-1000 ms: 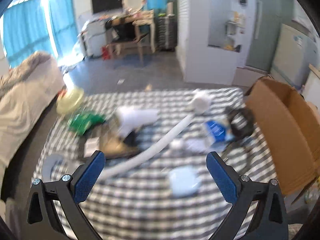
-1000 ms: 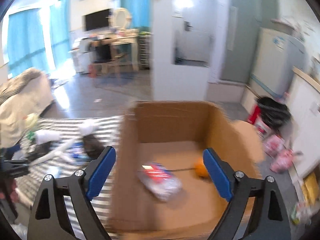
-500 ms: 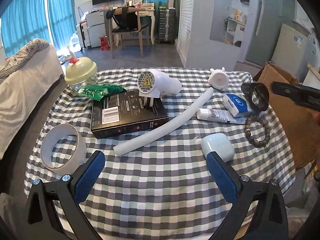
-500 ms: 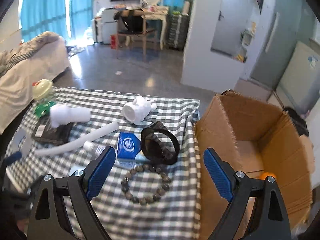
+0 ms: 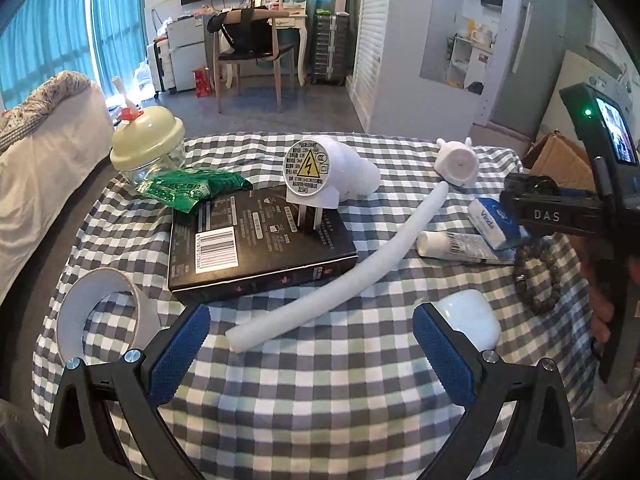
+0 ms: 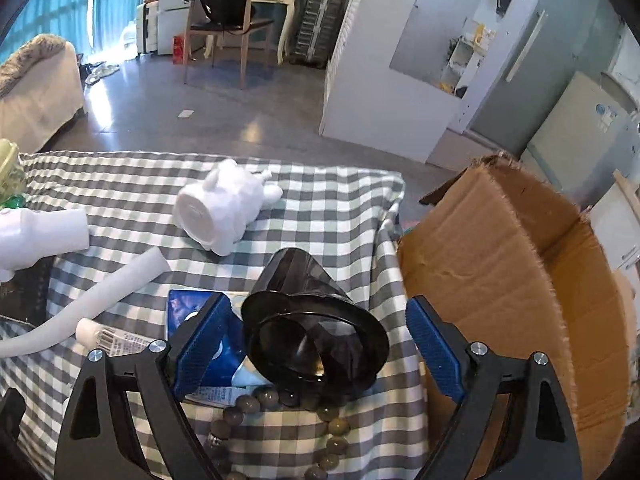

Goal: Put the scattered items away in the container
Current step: 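Grasp the black goggles with the right tool while the left grasps the white plug adapter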

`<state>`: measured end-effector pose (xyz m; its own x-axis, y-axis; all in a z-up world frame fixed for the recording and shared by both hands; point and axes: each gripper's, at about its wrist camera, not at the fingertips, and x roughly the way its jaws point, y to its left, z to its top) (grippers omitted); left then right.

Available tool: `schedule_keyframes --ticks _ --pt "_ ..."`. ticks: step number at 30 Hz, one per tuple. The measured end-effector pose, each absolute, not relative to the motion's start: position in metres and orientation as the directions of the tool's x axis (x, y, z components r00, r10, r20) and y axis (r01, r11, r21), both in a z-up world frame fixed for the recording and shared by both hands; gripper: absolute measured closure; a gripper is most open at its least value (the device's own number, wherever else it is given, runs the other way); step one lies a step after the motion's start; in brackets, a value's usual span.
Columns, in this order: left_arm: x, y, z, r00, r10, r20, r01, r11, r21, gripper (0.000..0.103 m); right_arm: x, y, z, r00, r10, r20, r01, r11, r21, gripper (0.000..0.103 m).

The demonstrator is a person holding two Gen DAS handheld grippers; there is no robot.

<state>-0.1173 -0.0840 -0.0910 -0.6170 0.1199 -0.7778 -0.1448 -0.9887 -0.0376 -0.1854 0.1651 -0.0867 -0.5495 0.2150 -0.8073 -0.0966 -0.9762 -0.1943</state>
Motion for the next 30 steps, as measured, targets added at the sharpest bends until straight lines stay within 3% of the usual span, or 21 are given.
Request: schedule_keyframes --ticks 8,15,27,28,29,30 --pt "-0.127 -0.079 -0.091 -0.630 0.105 -0.769 -0.148 -0.989 -0.014 0.000 -0.173 0.178 -0.069 -0.565 0.142 -0.813 -0.094 -0.990 -0.107 0.041" --pt "-0.164 -0.070 -0.058 -0.741 0.172 -0.649 -0.230 -0.973 0.006 0.000 -0.156 0.170 -0.044 -0.611 0.077 -0.788 -0.041 -0.997 -0.066 0.041" --pt "-0.221 -0.071 -0.091 -0.633 0.227 -0.740 -0.256 -0.964 -0.076 0.001 -0.154 0.152 -0.040 -0.638 0.052 -0.768 0.037 -0.994 -0.098 0.041" --pt "-0.221 -0.071 -0.092 -0.634 0.226 -0.740 -0.259 -0.963 -0.072 0.012 -0.156 0.151 -0.042 -0.635 0.051 -0.770 0.039 -0.994 -0.098 0.041" --pt "-0.220 -0.071 -0.092 -0.631 0.229 -0.742 -0.266 -0.961 -0.071 0.033 -0.158 0.151 -0.044 -0.632 0.049 -0.774 0.039 -0.995 -0.095 0.041" --pt "-0.220 -0.071 -0.091 -0.632 0.221 -0.743 -0.266 -0.962 -0.060 0.043 -0.160 0.151 -0.045 -0.629 0.047 -0.776 0.039 -0.995 -0.093 0.041"
